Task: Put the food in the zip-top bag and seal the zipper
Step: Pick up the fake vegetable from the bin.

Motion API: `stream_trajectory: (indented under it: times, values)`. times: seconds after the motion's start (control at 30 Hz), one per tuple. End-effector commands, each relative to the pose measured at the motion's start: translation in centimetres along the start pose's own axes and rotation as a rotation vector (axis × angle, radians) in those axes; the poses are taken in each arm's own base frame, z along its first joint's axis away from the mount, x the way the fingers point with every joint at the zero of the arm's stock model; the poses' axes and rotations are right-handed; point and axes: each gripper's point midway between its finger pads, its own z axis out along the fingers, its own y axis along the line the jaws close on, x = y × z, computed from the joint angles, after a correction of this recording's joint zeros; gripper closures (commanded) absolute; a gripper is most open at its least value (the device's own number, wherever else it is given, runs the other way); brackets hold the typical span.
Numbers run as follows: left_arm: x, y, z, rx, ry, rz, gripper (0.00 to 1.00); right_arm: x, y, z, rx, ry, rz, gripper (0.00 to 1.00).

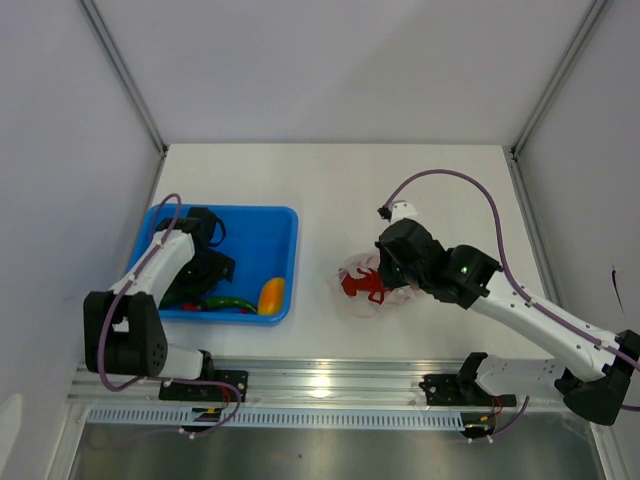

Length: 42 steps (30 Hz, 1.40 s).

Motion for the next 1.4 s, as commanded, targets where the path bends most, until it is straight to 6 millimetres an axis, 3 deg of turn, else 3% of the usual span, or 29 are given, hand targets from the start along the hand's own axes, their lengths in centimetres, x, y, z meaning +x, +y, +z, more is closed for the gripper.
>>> stream_trajectory:
  times: [0.0, 0.23, 0.47, 0.73, 0.77, 0.87, 0.93, 1.1, 1.3, 1.37]
  values:
    - [-0.8, -0.7, -0.1, -0.032, -0.002, -0.031, 0.02, -2.4, 1.1, -0.9, -0.053, -0.074, 0.016, 1.0]
    - [-1.9, -1.2, -0.4, 0.018, -0.064, -0.033, 0.02, -3.7, 2.0, -1.0, -0.054, -0.075, 0.045, 1.0]
    - [-3.4, -1.7, -1.0, 0.058, -0.121, -0.036, 0.03, -4.0, 1.9, 0.5, -0.008, -0.035, 0.045, 1.0]
    - [-4.4, -2.4, -4.7, 0.168, -0.178, 0.025, 0.06, -6.7, -2.5, 3.9, 0.039, 0.06, 0.07, 1.0]
    - [-4.5, -2.1, -5.2, 0.183, -0.191, 0.018, 0.05, -7.6, -4.0, 4.1, 0.06, 0.044, 0.103, 1.0]
    - [-4.5, -1.3, -5.1, 0.18, -0.205, 0.028, 0.03, -9.1, -5.2, 3.9, 0.062, 0.016, 0.109, 1.0]
    - [-3.7, -0.8, -5.0, 0.179, -0.174, 0.042, 0.01, -10.0, -5.4, 3.3, 0.056, 0.013, 0.113, 1.0]
    - [-1.6, -2.2, -5.7, 0.227, -0.038, 0.049, 0.03, -10.7, -5.8, 3.9, -0.01, 0.13, 0.22, 1.0]
    - [-3.6, -1.4, -5.1, 0.051, -0.088, -0.072, 0.03, -12.3, -5.8, 4.6, -0.028, 0.14, 0.178, 1.0]
    - [-3.4, -1.4, -4.5, 0.024, -0.057, -0.126, 0.03, -12.5, -5.8, 4.9, -0.053, 0.137, 0.196, 1.0]
